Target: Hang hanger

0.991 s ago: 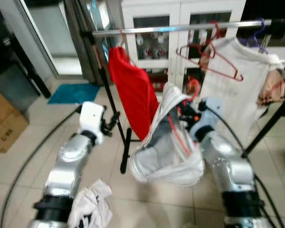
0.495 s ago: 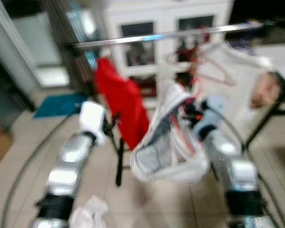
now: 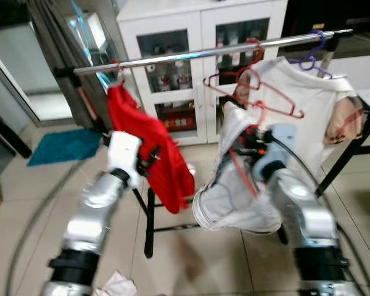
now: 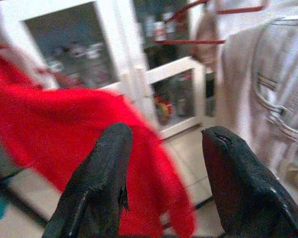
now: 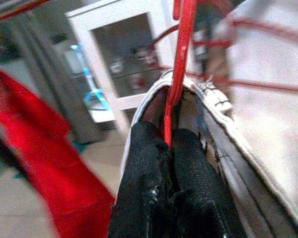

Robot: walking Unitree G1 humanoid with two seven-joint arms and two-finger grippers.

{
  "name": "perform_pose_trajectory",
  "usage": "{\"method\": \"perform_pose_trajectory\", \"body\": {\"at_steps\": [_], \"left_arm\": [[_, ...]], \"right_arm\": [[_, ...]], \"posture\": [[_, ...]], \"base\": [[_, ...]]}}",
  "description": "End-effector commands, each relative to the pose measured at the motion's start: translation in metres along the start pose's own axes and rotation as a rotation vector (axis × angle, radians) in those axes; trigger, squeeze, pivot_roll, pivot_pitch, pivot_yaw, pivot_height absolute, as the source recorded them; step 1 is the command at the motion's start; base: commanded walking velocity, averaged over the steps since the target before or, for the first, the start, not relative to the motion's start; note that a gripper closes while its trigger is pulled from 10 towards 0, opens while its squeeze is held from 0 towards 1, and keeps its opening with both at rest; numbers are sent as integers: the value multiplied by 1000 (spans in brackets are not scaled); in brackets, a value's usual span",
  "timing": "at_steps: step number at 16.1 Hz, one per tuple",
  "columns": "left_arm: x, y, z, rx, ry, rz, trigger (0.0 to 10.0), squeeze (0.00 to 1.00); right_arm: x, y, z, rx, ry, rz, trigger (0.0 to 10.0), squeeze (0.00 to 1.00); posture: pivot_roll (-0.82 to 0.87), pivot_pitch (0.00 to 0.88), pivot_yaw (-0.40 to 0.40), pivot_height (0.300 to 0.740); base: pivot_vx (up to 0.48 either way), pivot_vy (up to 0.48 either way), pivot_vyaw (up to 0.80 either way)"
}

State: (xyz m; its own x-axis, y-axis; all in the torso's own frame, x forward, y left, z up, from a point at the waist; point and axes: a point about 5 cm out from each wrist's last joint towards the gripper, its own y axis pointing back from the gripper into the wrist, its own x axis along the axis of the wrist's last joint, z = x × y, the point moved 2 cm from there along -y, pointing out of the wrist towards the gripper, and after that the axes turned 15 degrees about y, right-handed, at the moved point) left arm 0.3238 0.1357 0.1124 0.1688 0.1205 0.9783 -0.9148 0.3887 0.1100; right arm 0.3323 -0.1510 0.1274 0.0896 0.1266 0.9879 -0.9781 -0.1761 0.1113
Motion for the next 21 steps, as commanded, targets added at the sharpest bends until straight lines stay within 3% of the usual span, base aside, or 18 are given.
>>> {"method": "perform_pose_trajectory", "body": {"at_steps": [1,3,10,16,18,21], "left_arm": [[6,4,-11,27,-26,8,10000,0],[9,4,-8,4,-81,5,10000,0],[14,5,-2,-38,-114,18,10000,0],[13,7,1,-50,-119,18,10000,0],[16,10,12,-142,-101,35,10000,0],[17,18,28,-277,-95,23,10000,0]], "right_arm": [[22,-3,-11,31,12,101,10000,0],[24,-5,-14,53,47,112,10000,0],[35,-8,-10,38,92,163,10000,0],[52,-15,-2,9,239,217,10000,0],[58,-21,1,3,308,233,10000,0],[64,-29,6,-5,302,249,10000,0]], "posture": [[-83,0,111,740],[-74,0,104,740],[-67,0,99,740],[-55,0,88,740],[-49,0,81,740],[-44,0,76,740]], "base": [[364,0,0],[364,0,0],[363,0,312],[358,0,0],[152,0,0],[0,0,0]]}}
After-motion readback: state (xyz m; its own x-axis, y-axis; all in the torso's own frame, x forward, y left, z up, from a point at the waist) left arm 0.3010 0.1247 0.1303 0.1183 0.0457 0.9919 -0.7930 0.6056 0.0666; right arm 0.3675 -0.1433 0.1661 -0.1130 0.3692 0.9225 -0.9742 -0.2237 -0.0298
